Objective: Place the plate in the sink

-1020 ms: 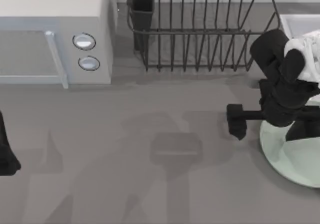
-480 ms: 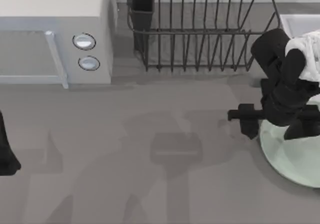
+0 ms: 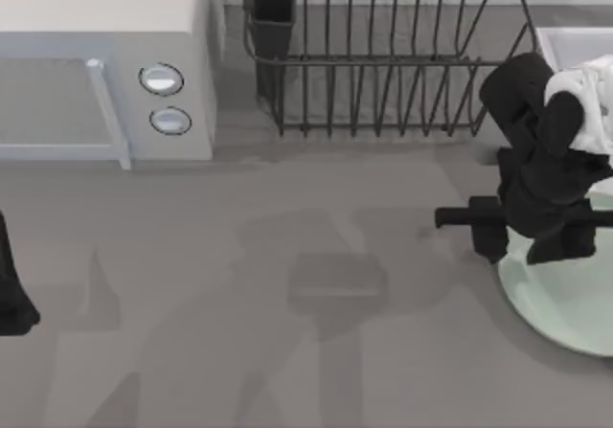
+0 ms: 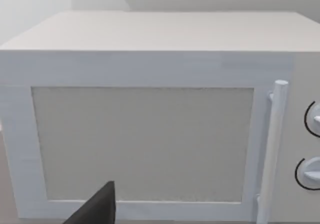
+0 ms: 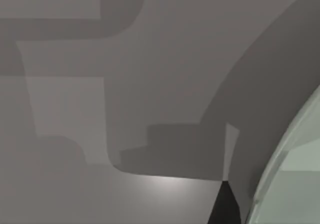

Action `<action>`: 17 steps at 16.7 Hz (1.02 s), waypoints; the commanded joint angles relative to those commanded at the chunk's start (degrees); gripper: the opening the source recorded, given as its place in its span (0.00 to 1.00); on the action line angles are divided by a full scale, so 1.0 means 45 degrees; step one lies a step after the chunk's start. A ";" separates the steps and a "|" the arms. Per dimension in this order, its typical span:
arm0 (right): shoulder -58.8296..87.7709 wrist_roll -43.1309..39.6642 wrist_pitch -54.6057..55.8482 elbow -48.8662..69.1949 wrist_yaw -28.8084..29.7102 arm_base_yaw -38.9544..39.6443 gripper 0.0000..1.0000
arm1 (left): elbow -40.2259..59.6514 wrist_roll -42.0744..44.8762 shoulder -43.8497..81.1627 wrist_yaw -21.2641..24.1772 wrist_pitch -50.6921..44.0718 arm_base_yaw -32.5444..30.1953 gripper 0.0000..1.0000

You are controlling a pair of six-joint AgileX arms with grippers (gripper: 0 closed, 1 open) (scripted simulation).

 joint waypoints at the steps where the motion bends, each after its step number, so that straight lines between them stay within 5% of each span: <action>1: 0.0000 0.0000 0.0000 0.0000 0.0000 0.0000 0.00 | 0.0000 0.0000 0.0000 0.0000 0.0000 0.0000 1.00; 10: -0.0776 -0.0009 -0.0843 0.1174 0.0080 -0.0133 0.00 | 0.0000 0.0000 0.0000 0.0000 0.0000 0.0000 1.00; 17: -0.0496 -0.0010 -0.7168 0.7517 0.0075 -0.0139 0.00 | 0.0000 0.0000 0.0000 0.0000 0.0000 0.0000 1.00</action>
